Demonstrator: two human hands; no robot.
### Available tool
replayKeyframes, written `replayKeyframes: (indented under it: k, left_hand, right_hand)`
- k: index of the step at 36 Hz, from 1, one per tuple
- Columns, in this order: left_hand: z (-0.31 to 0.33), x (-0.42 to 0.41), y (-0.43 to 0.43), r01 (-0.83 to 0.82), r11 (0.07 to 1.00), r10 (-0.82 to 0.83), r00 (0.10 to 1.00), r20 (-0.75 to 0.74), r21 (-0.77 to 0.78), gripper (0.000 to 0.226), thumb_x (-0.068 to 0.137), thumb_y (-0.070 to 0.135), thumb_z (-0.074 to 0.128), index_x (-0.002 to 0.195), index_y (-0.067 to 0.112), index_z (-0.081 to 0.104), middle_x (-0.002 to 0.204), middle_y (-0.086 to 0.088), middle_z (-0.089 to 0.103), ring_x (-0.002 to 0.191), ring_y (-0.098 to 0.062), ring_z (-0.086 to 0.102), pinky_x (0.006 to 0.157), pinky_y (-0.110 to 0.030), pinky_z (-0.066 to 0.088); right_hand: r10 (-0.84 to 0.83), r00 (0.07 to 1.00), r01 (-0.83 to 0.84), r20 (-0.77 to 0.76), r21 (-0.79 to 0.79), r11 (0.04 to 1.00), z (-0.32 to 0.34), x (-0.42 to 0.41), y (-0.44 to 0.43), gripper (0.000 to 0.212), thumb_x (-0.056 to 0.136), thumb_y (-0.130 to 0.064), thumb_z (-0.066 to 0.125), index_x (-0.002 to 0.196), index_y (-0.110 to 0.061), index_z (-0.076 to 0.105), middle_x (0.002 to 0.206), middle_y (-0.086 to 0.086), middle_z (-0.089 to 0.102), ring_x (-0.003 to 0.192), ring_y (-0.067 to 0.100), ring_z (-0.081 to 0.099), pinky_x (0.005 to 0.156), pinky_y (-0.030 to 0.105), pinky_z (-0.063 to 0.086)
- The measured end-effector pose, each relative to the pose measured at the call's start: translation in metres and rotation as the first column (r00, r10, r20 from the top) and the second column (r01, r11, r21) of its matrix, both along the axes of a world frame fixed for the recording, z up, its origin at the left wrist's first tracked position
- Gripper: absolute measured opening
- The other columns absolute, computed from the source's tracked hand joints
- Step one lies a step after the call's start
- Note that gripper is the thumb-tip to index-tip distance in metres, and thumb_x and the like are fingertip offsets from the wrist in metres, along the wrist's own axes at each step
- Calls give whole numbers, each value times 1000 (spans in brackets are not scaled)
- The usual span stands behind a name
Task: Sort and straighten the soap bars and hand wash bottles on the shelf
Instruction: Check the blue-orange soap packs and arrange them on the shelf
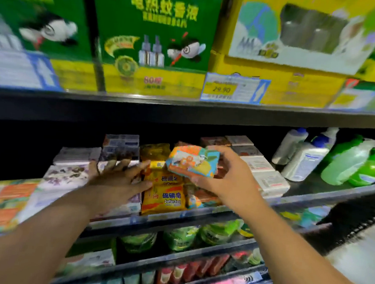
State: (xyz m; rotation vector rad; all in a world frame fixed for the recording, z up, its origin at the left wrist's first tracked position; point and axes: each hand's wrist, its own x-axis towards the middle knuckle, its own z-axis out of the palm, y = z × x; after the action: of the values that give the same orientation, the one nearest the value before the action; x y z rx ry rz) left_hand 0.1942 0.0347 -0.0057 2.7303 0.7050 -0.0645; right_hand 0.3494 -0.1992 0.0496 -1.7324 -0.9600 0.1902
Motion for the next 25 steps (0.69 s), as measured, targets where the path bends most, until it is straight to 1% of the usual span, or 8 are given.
replayKeyframes:
  k: [4, 6, 8, 11, 14, 20, 23, 25]
  left_hand:
    - [26, -16, -5, -21, 999, 27, 975, 222, -30, 88, 71, 95, 33, 147, 53, 24, 155, 9, 38, 144, -24, 32, 116, -50, 26]
    - [40, -28, -25, 14, 994, 29, 923, 385, -109, 78, 79, 69, 67, 145, 57, 27, 153, 7, 40, 141, -22, 35, 114, -43, 33]
    - [52, -40, -48, 104, 983, -14, 863, 505, -151, 87, 78, 49, 81, 139, 68, 21, 153, 11, 37, 139, -14, 33, 112, -36, 34]
    - [70, -65, -87, 266, 956, -143, 790, 597, -123, 86, 77, 41, 78, 137, 71, 25, 149, 24, 32, 139, 2, 32, 108, -20, 35]
    - [79, -93, -108, 335, 937, -209, 761, 614, -97, 81, 79, 32, 76, 139, 65, 34, 150, 27, 32, 138, 9, 30, 99, -5, 36]
    - [90, -138, -119, 259, 960, -121, 720, 683, -103, 57, 78, 30, 81, 124, 55, 57, 137, 29, 46, 127, 7, 47, 96, -4, 38]
    - [92, -152, -133, 190, 979, -83, 708, 701, -76, 56, 76, 48, 77, 125, 62, 52, 134, 36, 49, 134, 9, 38, 101, -3, 29]
    - [93, -159, -145, 148, 964, 60, 695, 717, -223, 50, 71, 63, 71, 118, 66, 54, 130, 36, 51, 131, 7, 43, 100, -7, 36]
  right_hand:
    - [76, 989, -74, -130, 17, 997, 19, -20, -20, 59, 66, -4, 90, 108, -29, 58, 105, -10, 68, 88, -6, 67, 68, 16, 53]
    - [93, 975, -85, -203, 46, 995, 24, -29, -30, 60, 60, -7, 91, 107, -28, 60, 100, -10, 72, 90, 1, 70, 69, 24, 57]
    - [93, 968, -86, -233, 41, 995, 29, -42, -37, 60, 61, -2, 90, 106, -27, 60, 95, -21, 72, 89, -1, 70, 69, 21, 56]
    - [105, 948, -96, -301, 42, 994, 33, -66, -49, 54, 70, 4, 85, 114, -16, 60, 97, -16, 72, 88, -5, 69, 70, 14, 53]
    - [146, 908, -128, -392, 74, 989, 35, -94, -62, 58, 71, -14, 86, 123, -20, 61, 111, -3, 73, 100, 9, 71, 81, 23, 56]
    - [218, 815, -228, -537, 49, 972, 40, -142, -71, 59, 67, -37, 86, 120, -27, 63, 109, -10, 74, 102, 7, 70, 90, 27, 56]
    - [234, 773, -227, -590, 87, 970, 41, -156, -70, 54, 71, -42, 77, 121, -28, 64, 106, -12, 74, 101, 9, 70, 89, 28, 56]
    - [266, 766, -254, -586, 104, 962, 45, -163, -73, 49, 74, -45, 69, 121, -29, 65, 108, -14, 73, 101, 8, 70, 88, 30, 57]
